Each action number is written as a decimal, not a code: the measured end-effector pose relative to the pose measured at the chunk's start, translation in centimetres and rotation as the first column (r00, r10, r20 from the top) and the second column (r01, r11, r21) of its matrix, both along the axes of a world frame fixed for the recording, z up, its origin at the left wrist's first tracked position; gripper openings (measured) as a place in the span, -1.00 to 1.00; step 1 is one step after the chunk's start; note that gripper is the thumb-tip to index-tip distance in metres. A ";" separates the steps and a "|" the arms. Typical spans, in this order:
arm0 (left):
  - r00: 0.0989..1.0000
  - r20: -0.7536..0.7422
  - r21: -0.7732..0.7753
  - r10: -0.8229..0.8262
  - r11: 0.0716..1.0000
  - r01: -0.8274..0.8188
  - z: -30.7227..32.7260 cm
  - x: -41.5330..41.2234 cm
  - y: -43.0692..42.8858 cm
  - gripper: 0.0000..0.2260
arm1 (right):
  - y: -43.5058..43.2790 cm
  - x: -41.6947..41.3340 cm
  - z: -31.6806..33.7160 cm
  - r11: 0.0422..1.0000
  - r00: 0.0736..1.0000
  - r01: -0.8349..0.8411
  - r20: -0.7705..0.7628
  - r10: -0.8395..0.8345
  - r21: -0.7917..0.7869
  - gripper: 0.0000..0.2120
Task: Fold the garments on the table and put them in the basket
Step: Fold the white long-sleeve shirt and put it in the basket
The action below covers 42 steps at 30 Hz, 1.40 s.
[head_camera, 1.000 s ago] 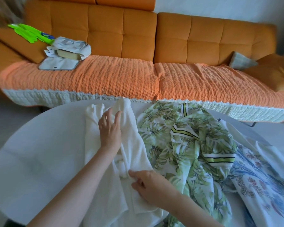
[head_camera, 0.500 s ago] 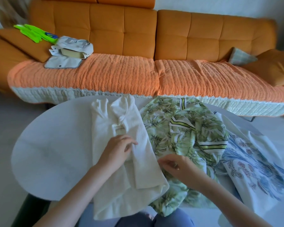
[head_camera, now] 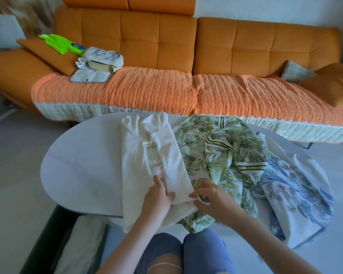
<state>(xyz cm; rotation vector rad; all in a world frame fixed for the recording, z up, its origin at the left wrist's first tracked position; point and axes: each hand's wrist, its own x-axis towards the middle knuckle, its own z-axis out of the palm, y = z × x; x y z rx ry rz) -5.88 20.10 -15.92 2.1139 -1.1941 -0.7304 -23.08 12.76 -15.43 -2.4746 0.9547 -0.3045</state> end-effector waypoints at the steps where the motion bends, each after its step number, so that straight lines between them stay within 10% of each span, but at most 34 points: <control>1: 0.999 -0.044 -0.023 0.011 1.000 -0.012 0.2 -0.1 0.1 -0.62 | 0.2 -0.1 -0.1 0.999 1.000 0.017 0.017 -0.017 -0.046 -0.83; 5: 0.976 -0.216 -0.086 0.001 0.996 -0.020 0.8 -0.6 1.3 -0.67 | 0.7 0.1 -0.4 0.969 0.996 0.086 0.034 -0.080 -0.231 -0.88; 9: 0.968 0.201 0.093 -0.151 0.987 0.134 -0.2 -0.9 1.6 -0.82 | 1.1 -0.1 -1.0 0.937 0.994 -0.098 -0.081 0.075 -0.334 -0.91; 15: 0.951 0.168 0.090 -0.258 0.965 0.246 1.5 1.5 0.9 -0.75 | -1.2 -0.4 0.0 0.970 0.961 -0.240 -0.151 0.232 -0.041 -0.73; 19: 0.979 0.201 -0.122 -0.016 0.992 0.041 1.5 4.6 0.1 -0.80 | -2.7 1.4 2.1 0.966 0.997 -0.043 -0.049 0.057 0.256 -0.73; 23: 0.964 0.252 -0.219 0.086 0.975 -0.030 -0.1 5.8 -1.0 -0.77 | -4.1 6.0 1.9 0.978 0.987 0.157 -0.040 -0.153 0.137 -0.59; 28: 0.894 0.427 0.064 -0.137 0.990 0.122 -3.0 5.9 -1.1 -0.50 | -4.1 13.5 0.4 0.954 0.949 0.289 -0.152 -0.276 0.074 -0.46; 32: 0.850 0.488 0.114 -0.196 0.980 0.161 -4.4 5.9 -1.0 -0.45 | -3.7 15.2 -0.4 0.969 0.966 0.246 -0.081 -0.246 -0.011 -0.95; 35: 0.846 0.501 0.094 -0.183 0.983 0.157 -4.9 6.2 -0.9 -0.43 | -3.7 15.0 -0.9 0.986 0.985 0.159 0.071 -0.155 -0.053 -0.88; 42: 0.922 0.279 0.061 -0.267 0.964 0.260 -3.7 7.9 -0.9 -0.49 | -4.5 14.2 -0.7 0.985 0.988 -0.048 -0.140 0.072 0.168 -0.67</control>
